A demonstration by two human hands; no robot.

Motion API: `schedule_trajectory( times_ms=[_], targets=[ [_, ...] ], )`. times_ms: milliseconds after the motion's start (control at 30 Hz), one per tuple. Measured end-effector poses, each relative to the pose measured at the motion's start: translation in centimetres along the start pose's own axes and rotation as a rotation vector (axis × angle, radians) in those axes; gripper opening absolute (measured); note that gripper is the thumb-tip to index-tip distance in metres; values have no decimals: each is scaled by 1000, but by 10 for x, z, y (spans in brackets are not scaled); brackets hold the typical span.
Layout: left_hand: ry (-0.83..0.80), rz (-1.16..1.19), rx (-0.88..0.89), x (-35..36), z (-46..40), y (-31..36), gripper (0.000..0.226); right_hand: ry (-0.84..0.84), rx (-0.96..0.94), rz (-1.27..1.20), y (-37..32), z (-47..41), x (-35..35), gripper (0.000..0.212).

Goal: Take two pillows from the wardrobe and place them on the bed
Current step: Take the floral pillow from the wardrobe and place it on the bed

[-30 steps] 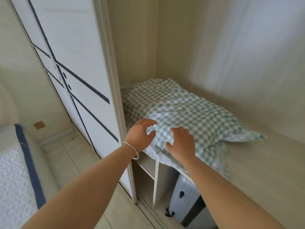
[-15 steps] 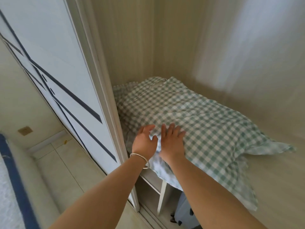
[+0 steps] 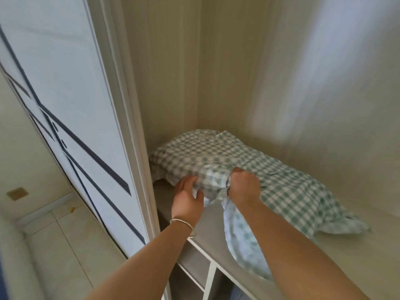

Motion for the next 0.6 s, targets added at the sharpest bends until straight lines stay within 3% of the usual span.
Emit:
schedule_trajectory(
  times_ms=[200, 500, 600],
  targets=[
    [47, 153, 134, -5, 12, 56, 38, 164, 166, -185, 60, 3, -85, 19],
    [-139, 340, -206, 24, 26, 85, 59, 332, 313, -574, 109, 60, -147, 9],
    [-179, 438, -334, 24, 26, 91, 63, 399, 327, -747, 121, 78, -164, 15]
  ],
)
Point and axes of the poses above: each hand's wrist, its own z-axis away from the middle knuckle, its own x-axis out of the palm, y = z × x, the point moved 7 cm from there along -z, towards the middle knuckle, and after that the axes turned 14 degrees about -x, right-handed, at the moved point
